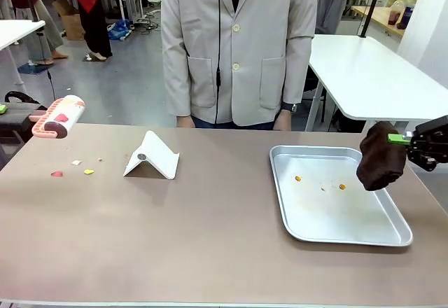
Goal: Clean the surface of the table.
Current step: Hold the Lint Roller with your left hand and the towel with your right hand.
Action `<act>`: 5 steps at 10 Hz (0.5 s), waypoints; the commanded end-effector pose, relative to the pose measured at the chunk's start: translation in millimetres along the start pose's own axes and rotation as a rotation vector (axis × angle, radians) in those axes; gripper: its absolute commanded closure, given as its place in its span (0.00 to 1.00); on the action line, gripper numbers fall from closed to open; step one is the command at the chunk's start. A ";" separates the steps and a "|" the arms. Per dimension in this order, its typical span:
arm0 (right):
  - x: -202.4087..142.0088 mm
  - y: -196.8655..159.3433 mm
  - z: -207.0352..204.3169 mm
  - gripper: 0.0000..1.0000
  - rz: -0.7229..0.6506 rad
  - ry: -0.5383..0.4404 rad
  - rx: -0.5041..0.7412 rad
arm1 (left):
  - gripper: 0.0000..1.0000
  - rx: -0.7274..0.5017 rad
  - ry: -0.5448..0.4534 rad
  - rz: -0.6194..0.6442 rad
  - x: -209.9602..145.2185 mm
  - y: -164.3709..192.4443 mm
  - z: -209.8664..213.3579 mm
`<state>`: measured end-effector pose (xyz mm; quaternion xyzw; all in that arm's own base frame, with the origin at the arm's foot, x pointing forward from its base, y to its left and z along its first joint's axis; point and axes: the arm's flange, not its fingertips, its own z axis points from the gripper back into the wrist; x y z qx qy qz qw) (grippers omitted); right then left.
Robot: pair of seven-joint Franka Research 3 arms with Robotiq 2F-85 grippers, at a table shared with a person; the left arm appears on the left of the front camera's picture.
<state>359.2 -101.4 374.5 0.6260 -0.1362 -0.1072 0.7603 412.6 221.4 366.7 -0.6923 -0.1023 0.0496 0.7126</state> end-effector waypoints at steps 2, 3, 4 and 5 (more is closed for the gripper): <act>0.0 0.0 0.0 0.96 0.000 0.000 0.000 | 1.00 0.006 0.008 -0.009 0.4 -5.2 4.0; 0.0 0.0 0.0 0.96 0.000 0.000 0.000 | 1.00 0.006 0.008 -0.009 0.4 -5.2 4.0; 0.0 0.0 0.0 0.96 0.000 0.000 0.000 | 1.00 0.006 0.008 -0.009 0.4 -5.2 4.0; 0.0 0.0 0.0 0.96 0.000 0.000 0.000 | 1.00 0.006 0.008 -0.009 0.4 -5.2 4.0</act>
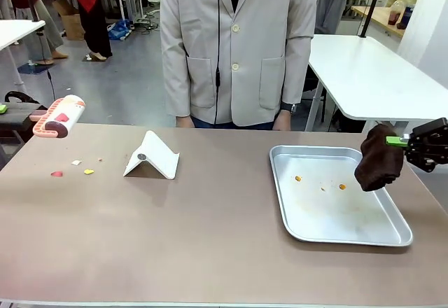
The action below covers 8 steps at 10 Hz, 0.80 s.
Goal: Clean the surface of the table.
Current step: Hold the Lint Roller with your left hand and the towel with your right hand, then if a person points to the right, clean the right side of the table with your right hand, and if they point to the left, clean the left side with your left hand.
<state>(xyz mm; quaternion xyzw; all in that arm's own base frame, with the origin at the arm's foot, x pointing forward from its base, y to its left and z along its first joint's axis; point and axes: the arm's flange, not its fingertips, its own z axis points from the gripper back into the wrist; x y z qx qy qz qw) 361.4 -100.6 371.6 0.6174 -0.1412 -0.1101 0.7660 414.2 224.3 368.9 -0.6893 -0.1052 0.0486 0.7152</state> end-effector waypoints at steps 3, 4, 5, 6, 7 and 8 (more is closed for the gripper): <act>-1.6 2.7 2.1 0.96 -0.005 0.012 0.020 | 1.00 -0.001 0.011 -0.003 -1.9 -3.3 1.5; -1.6 2.7 2.1 0.96 -0.005 0.012 0.020 | 1.00 -0.001 0.011 -0.003 -1.9 -3.3 1.5; -1.6 2.7 2.1 0.96 -0.005 0.012 0.020 | 1.00 -0.001 0.011 -0.003 -1.9 -3.3 1.5; -1.6 2.7 2.1 0.96 -0.005 0.012 0.020 | 1.00 -0.001 0.011 -0.003 -1.9 -3.3 1.5; -1.6 2.7 2.1 0.96 -0.005 0.012 0.020 | 1.00 -0.001 0.011 -0.003 -1.9 -3.3 1.5; -1.6 2.7 2.1 0.96 -0.005 0.012 0.020 | 1.00 -0.001 0.011 -0.003 -1.9 -3.3 1.5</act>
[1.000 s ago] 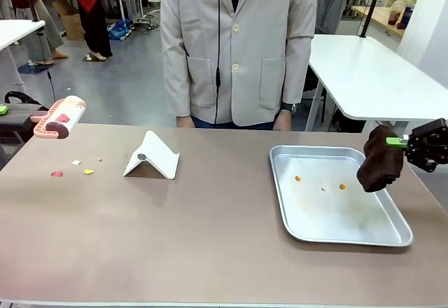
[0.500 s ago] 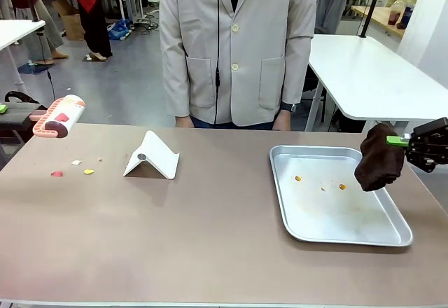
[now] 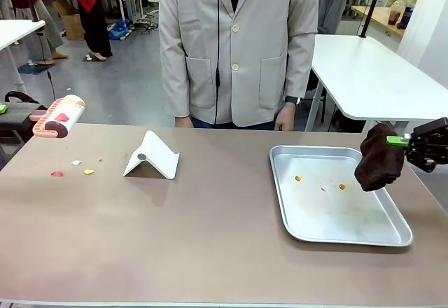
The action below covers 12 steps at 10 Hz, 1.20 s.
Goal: Clean the surface of the table.
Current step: If a person points to the right, clean the right side of the table with your right hand, and if they point to the left, clean the left side with your left hand.
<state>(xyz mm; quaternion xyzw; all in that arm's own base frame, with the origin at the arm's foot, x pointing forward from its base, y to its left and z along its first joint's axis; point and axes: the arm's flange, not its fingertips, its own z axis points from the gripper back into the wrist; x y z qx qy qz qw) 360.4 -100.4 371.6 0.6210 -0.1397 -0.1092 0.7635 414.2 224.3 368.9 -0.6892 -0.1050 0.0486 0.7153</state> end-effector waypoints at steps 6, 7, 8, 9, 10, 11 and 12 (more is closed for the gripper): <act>-0.5 2.7 1.9 0.96 -0.003 0.008 0.011 | 1.00 -0.002 0.011 -0.003 -1.9 -3.3 1.5; -0.5 2.7 1.9 0.96 -0.003 0.008 0.011 | 1.00 -0.002 0.011 -0.003 -1.9 -3.3 1.5; -0.5 2.7 1.9 0.96 -0.003 0.008 0.011 | 1.00 -0.002 0.011 -0.003 -1.9 -3.3 1.5; -0.5 2.7 1.9 0.96 -0.003 0.008 0.011 | 1.00 -0.002 0.011 -0.003 -1.9 -3.3 1.5; -0.5 2.7 1.9 0.96 -0.003 0.008 0.011 | 1.00 -0.002 0.011 -0.003 -1.9 -3.3 1.5; 0.0 0.0 0.0 0.89 0.000 0.000 0.000 | 1.00 -0.002 0.011 -0.003 -1.9 -3.3 1.5; -2.4 7.0 -10.0 0.89 0.086 -0.073 -0.138 | 1.00 -0.002 0.011 -0.003 -1.9 -3.3 1.5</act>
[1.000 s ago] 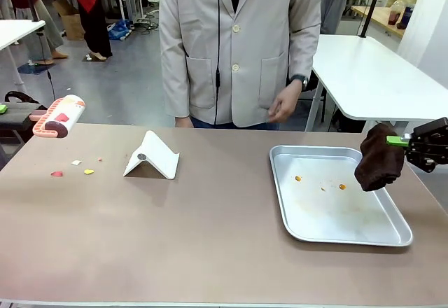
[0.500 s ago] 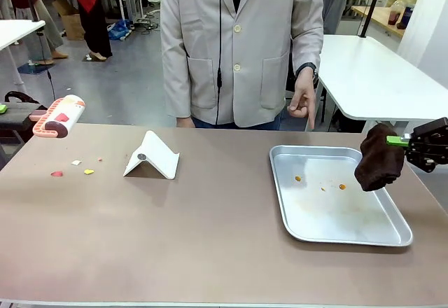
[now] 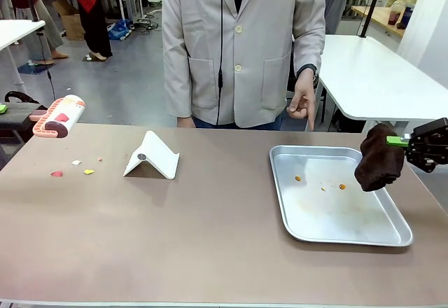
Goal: Clean the surface of the table.
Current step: If a person points to the right, clean the right side of the table with your right hand, and if they point to the left, clean the left side with your left hand.
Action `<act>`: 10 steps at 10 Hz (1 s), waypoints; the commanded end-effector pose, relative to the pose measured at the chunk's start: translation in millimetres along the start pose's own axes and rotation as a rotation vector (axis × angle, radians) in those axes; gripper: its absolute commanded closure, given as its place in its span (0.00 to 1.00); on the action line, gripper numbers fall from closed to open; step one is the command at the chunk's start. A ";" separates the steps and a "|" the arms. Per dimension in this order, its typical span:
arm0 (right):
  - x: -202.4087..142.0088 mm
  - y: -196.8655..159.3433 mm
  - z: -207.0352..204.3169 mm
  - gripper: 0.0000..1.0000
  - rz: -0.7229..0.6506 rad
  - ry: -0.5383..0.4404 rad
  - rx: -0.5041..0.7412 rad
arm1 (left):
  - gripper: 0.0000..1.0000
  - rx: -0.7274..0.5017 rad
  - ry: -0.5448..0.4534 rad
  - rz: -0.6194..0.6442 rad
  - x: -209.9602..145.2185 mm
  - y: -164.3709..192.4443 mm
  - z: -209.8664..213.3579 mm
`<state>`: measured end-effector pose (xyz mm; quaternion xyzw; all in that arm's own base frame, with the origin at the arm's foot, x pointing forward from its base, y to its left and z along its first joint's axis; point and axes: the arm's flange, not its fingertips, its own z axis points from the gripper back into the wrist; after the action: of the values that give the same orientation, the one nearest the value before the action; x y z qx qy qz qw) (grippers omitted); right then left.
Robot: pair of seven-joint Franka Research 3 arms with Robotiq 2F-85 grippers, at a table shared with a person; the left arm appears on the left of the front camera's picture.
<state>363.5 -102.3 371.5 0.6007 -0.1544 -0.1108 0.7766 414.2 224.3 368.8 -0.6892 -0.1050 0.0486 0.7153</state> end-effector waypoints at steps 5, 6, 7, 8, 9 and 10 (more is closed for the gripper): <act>8.1 52.9 -51.2 0.89 0.299 0.068 -0.871 | 1.00 -0.002 0.010 -0.003 -1.9 -3.3 1.4; 13.2 59.5 -60.2 0.89 0.331 0.127 -0.938 | 1.00 -0.002 0.010 -0.003 -1.9 -3.3 1.4; 19.1 63.2 -67.1 0.89 0.332 0.160 -1.012 | 1.00 -0.002 0.010 -0.003 -1.9 -3.3 1.4; 24.9 62.5 -74.8 0.89 0.342 0.182 -1.067 | 1.00 -0.002 0.010 -0.003 -1.9 -3.3 1.4; 30.2 56.9 -86.7 0.89 0.355 0.192 -1.074 | 1.00 -0.002 0.010 -0.003 -1.9 -3.3 1.4; 33.0 48.4 -97.4 0.89 0.349 0.190 -1.089 | 1.00 -0.002 0.010 -0.003 -1.9 -3.3 1.4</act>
<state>413.9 -19.4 397.6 0.0869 -0.1035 0.0178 0.9907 414.2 224.6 368.4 -0.6891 -0.1046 0.0488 0.7154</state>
